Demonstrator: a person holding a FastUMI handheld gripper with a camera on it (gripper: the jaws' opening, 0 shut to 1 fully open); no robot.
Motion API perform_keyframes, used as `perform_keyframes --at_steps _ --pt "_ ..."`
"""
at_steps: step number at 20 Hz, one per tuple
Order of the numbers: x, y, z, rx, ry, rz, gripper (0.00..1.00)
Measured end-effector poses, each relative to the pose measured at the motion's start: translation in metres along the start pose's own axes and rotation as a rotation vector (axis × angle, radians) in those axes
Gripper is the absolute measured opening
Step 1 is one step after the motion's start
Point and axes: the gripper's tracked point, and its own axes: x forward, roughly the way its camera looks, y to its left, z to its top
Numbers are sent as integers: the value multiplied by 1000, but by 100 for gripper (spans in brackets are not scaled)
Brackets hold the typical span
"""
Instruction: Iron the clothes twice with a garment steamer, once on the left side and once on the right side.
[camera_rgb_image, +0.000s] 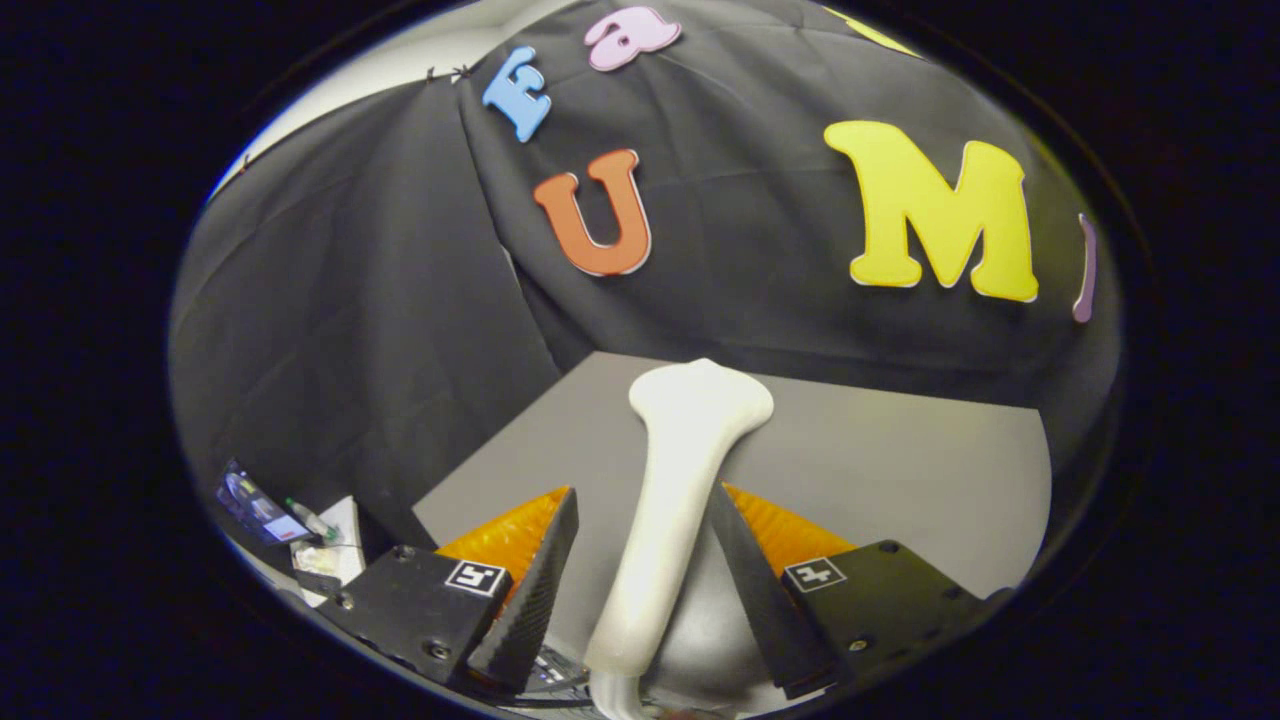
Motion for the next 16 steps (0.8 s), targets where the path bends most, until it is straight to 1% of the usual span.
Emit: perform_keyframes --at_steps 3,5,7,9,11,13,16 --pt "16 -6 -7 23 60 -35 86" --pt "23 -2 -11 49 91 -24 79" --pt "27 -8 -8 49 88 -50 71" --pt "27 -8 -5 63 80 -73 60" --pt "31 -7 -5 90 77 -107 52" --pt "31 -6 -3 126 75 -119 48" --pt "31 -3 -4 118 58 -122 43"
